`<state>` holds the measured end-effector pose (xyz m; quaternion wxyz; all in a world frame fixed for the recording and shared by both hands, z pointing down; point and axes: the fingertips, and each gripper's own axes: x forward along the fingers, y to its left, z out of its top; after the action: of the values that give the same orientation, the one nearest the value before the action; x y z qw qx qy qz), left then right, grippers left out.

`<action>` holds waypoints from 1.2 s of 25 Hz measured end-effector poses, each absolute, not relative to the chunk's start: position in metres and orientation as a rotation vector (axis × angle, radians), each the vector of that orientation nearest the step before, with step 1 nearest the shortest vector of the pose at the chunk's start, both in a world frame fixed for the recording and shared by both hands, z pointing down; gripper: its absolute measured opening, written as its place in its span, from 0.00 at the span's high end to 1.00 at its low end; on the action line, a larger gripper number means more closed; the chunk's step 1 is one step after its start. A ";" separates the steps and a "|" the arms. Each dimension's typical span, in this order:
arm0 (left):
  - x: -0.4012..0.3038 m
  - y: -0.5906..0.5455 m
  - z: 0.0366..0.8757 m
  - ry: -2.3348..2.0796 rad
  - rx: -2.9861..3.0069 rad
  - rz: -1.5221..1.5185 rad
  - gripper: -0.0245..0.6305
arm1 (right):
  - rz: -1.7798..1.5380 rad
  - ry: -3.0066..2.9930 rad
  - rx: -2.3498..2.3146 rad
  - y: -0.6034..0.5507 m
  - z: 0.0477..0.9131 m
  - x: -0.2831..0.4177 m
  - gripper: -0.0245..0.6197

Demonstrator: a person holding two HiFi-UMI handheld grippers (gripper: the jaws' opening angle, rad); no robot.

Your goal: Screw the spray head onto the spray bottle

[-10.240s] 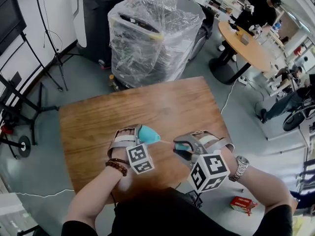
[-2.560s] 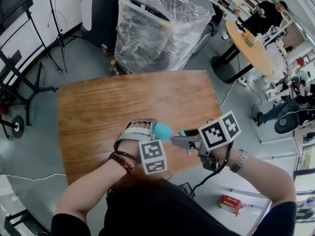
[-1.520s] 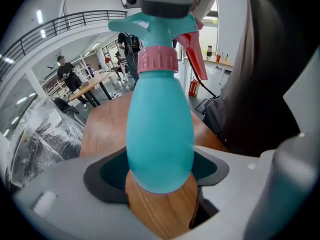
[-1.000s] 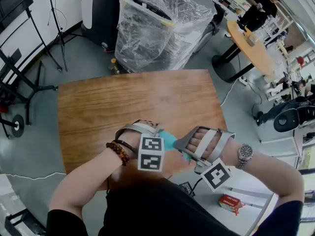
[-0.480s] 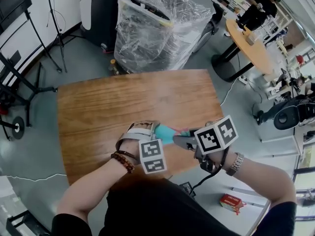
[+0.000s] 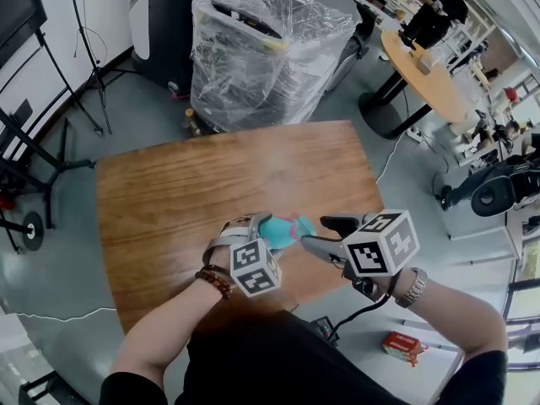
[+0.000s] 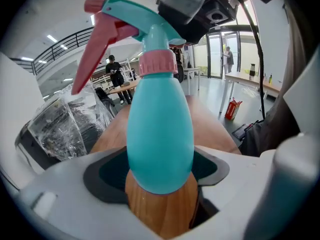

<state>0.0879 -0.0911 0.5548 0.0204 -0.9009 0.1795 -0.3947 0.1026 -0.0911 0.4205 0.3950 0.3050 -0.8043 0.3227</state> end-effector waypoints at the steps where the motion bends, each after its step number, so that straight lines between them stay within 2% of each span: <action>1: 0.089 -0.094 0.558 0.565 -2.823 -1.197 0.36 | 0.809 -2.045 0.780 -0.091 0.419 0.106 0.58; 11: 0.097 -0.143 0.597 0.786 -3.058 -1.009 0.35 | 0.623 -2.116 0.888 -0.094 0.422 0.133 0.59; 17: 0.104 -0.170 0.621 0.892 -3.059 -0.985 0.34 | 0.341 -2.151 0.905 -0.085 0.432 0.136 0.75; 22: 0.111 -0.175 0.634 0.889 -3.069 -0.981 0.34 | 0.211 -2.180 0.941 -0.080 0.438 0.136 0.97; 30: 0.112 -0.171 0.650 0.862 -3.065 -1.016 0.34 | 0.220 -2.188 0.997 -0.074 0.458 0.133 0.97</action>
<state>0.1121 -0.1712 0.6504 -0.0998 -0.9125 0.2566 -0.3025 0.1332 -0.0738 0.4584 0.3557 0.3861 -0.8469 0.0850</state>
